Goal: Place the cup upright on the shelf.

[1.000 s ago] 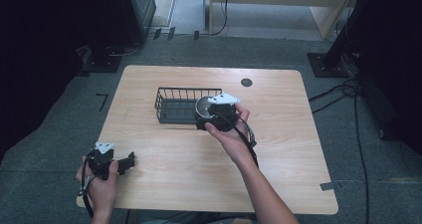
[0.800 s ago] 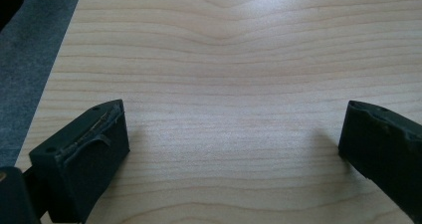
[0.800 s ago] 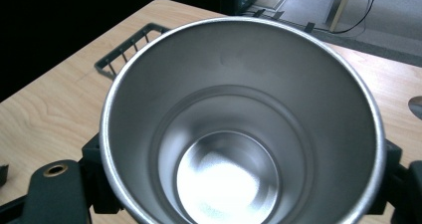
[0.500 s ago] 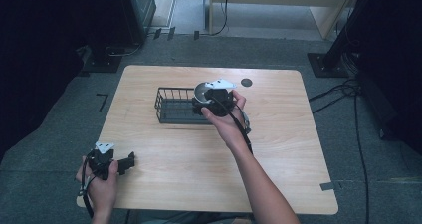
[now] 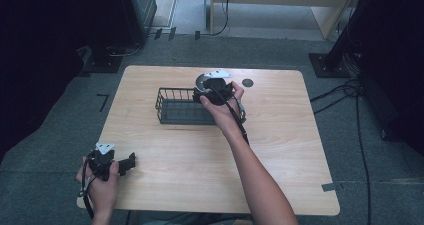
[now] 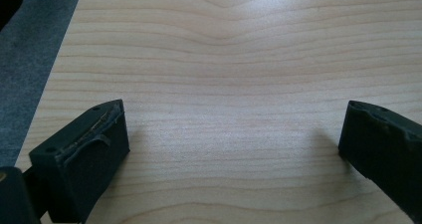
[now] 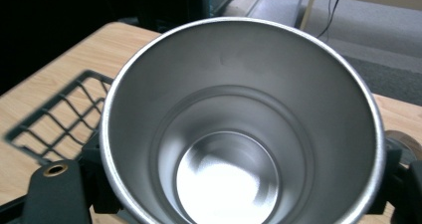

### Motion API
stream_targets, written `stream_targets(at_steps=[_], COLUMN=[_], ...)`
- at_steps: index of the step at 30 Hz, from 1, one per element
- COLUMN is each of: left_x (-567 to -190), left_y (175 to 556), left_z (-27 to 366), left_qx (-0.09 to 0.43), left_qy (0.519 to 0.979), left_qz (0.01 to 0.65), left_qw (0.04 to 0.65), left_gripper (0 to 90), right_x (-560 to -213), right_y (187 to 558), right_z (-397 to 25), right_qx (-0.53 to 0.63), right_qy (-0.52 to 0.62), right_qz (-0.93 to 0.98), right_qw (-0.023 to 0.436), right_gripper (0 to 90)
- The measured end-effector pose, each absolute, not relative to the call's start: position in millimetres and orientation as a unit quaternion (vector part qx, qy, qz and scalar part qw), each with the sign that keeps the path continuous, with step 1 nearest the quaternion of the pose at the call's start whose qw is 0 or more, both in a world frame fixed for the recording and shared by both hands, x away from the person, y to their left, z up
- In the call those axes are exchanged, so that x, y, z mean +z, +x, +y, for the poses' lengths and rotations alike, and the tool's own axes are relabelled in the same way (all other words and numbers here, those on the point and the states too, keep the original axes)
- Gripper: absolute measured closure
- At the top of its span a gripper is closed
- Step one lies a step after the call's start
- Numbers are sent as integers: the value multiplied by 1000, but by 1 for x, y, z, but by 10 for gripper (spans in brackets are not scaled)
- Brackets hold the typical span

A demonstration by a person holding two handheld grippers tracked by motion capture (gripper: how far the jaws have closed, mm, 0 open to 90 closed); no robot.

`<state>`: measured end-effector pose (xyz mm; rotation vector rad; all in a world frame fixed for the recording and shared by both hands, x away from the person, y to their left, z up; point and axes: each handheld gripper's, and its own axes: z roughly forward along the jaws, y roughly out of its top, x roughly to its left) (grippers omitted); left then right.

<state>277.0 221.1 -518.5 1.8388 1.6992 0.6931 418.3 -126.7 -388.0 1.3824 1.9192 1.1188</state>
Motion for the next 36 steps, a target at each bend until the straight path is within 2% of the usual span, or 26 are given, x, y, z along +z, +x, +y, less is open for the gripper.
stream_targets(at_steps=[17, 30, 36], left_x=[-518, -518, -519], left_y=[277, 277, 277], left_z=[221, 221, 221], left_qx=[257, 257, 257], left_qy=[682, 682, 682], left_qz=[630, 630, 629], left_qw=[268, 268, 269], left_gripper=[0, 0, 0], right_x=[-434, -438, -431], right_y=[435, 437, 435], right_z=[-111, -110, -112], right_qx=[366, 350, 358], right_qy=[525, 521, 513], right_qz=[728, 745, 748], right_qw=[245, 227, 222], right_gripper=[175, 173, 13])
